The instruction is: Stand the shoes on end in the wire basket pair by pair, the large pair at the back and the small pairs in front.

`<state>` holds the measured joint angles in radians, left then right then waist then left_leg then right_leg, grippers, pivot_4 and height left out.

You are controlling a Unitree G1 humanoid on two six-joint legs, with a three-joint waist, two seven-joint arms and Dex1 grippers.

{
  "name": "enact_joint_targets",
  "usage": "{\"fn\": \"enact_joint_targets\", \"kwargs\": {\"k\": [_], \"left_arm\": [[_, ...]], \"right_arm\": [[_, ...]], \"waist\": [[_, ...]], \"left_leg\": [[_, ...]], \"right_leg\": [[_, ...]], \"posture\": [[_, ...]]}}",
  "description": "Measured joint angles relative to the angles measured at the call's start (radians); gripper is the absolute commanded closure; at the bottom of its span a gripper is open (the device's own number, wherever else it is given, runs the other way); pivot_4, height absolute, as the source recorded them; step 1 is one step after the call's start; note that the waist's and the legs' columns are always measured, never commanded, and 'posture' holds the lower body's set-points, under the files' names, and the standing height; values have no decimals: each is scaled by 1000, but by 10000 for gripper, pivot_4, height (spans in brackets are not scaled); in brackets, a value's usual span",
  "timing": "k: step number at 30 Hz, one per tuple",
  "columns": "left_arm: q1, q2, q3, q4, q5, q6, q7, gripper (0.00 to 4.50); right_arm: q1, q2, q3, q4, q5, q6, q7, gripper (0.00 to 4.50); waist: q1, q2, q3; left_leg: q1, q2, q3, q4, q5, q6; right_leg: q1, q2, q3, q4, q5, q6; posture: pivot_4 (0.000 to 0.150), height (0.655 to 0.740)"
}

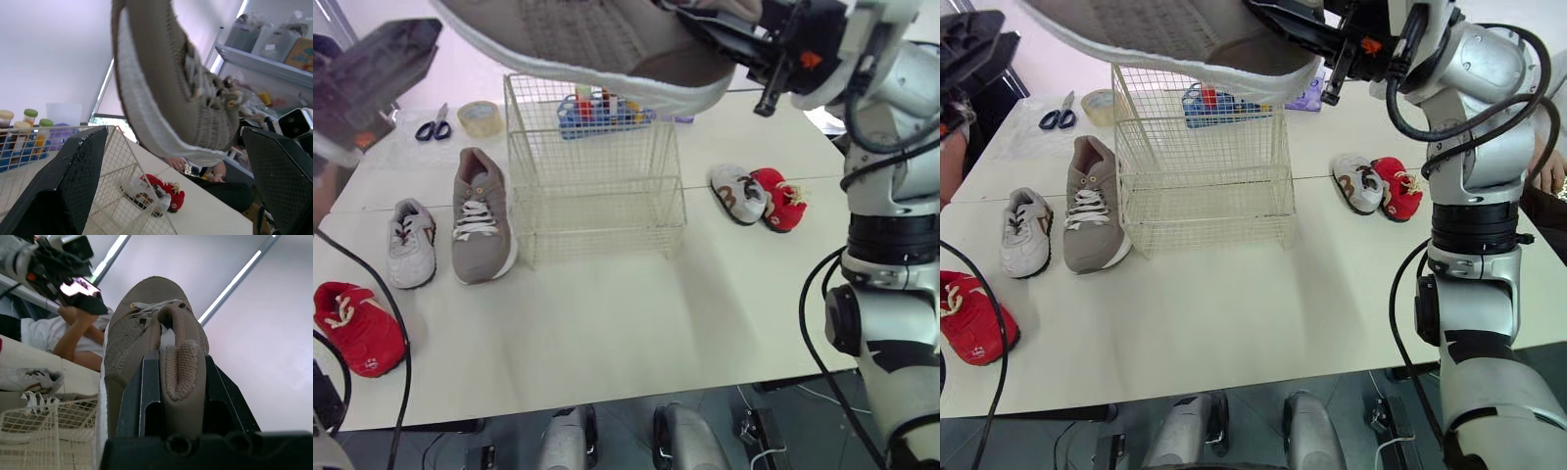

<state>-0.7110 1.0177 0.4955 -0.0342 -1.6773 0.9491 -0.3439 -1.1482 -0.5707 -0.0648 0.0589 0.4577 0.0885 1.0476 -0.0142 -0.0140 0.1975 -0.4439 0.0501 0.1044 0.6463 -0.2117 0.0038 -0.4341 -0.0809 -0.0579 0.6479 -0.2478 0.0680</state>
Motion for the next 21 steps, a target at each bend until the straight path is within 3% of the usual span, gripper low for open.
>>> {"fn": "enact_joint_targets", "kwargs": {"k": [9,13,15,17,19,21], "left_arm": [[-53,-20,-30,47,77,8,-48,0],[-58,-32,-30,71,80,19,-62,16839],[-58,-42,-25,81,88,19,-56,27538],[-58,-49,-15,82,90,19,-45,34311],[-57,-59,-8,81,89,19,-34,38576],[-45,-75,2,67,88,19,-16,38576]], "right_arm": [[67,-1,38,-78,19,36,48,42764],[79,-1,44,-79,20,37,51,42773],[79,-2,43,-94,20,37,51,42773],[80,-2,43,-104,20,36,51,42773],[80,-2,44,-109,20,37,49,42773],[82,-2,44,-109,19,43,47,42773]], "waist": [[-1,0,0],[-1,0,0],[-1,0,0],[-1,0,0],[-1,0,0],[-1,0,0]], "left_leg": [[0,0,0,0,0,0],[0,0,0,0,0,0],[0,0,0,0,0,0],[0,0,0,0,0,0],[0,0,0,1,0,0],[0,0,0,1,0,0]], "right_leg": [[0,0,0,0,0,0],[0,0,0,0,0,0],[0,0,0,0,0,0],[0,0,0,0,0,0],[0,0,0,1,0,0],[0,0,0,1,0,0]], "posture": [[1500,7400],[1500,7400],[1500,7400],[1500,7400],[1500,7400],[1500,7400]]}}
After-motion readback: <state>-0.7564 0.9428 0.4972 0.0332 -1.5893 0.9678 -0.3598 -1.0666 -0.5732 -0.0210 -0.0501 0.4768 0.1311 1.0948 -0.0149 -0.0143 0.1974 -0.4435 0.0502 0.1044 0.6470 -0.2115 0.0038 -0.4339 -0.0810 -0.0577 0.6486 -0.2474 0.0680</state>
